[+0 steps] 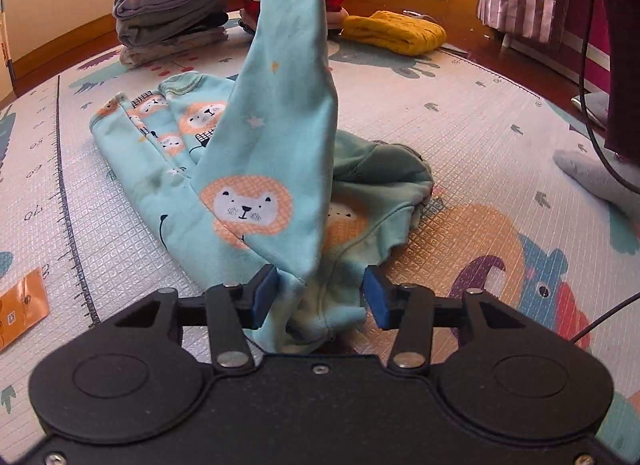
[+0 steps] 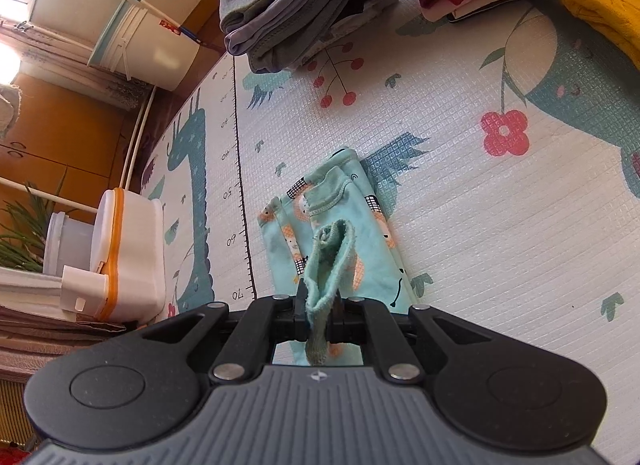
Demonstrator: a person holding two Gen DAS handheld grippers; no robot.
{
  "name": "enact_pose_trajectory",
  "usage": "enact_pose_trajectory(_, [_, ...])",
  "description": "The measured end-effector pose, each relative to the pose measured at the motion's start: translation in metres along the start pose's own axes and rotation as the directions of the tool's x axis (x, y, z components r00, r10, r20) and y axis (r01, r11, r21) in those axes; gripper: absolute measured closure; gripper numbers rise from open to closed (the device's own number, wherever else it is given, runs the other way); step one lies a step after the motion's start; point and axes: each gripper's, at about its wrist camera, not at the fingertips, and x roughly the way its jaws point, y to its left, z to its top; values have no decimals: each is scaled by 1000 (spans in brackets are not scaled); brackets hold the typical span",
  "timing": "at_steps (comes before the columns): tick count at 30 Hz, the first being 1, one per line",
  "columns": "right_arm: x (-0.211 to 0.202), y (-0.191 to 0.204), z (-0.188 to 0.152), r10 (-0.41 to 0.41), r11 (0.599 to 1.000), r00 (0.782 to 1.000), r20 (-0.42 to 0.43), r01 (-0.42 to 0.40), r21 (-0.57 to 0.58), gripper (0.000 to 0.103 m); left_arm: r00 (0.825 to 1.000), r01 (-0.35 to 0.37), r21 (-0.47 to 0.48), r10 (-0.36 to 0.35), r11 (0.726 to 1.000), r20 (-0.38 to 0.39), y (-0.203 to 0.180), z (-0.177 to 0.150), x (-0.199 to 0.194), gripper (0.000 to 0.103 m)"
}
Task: Fold clothes
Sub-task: 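Lower the sleeve cuff onto the body and open the right tool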
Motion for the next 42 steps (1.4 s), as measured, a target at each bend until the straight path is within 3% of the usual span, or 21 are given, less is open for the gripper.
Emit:
enact_pose_trajectory(3, [9, 7, 5, -9, 1000, 1000, -1, 9, 22, 94, 1000, 6, -62, -5, 998, 7, 11, -1, 0, 57])
enact_pose_trajectory(9, [33, 29, 18, -43, 999, 999, -1, 43, 31, 94, 999, 23, -32, -24, 999, -25, 2, -5, 9, 56])
enact_pose_trajectory(21, [116, 90, 37, -121, 986, 991, -55, 114, -119, 94, 998, 60, -141, -61, 988, 0, 13, -8, 8, 55])
enact_pose_trajectory(32, [189, 92, 42, -243, 958, 964, -110, 221, -185, 94, 995, 101, -270, -96, 958, 32, 26, -11, 7, 55])
enact_pose_trajectory(35, [197, 87, 47, -211, 970, 971, -111, 194, -145, 88, 994, 112, -303, -105, 946, 40, 30, -11, 7, 55])
enact_pose_trajectory(39, [184, 94, 60, -130, 975, 991, -26, 124, -182, 67, 992, 125, -347, -115, 930, 49, 35, -12, 6, 55])
enact_pose_trajectory(42, [180, 94, 68, -118, 958, 993, -19, 109, -264, 67, 991, 133, -375, -120, 917, 57, 38, -13, 6, 55])
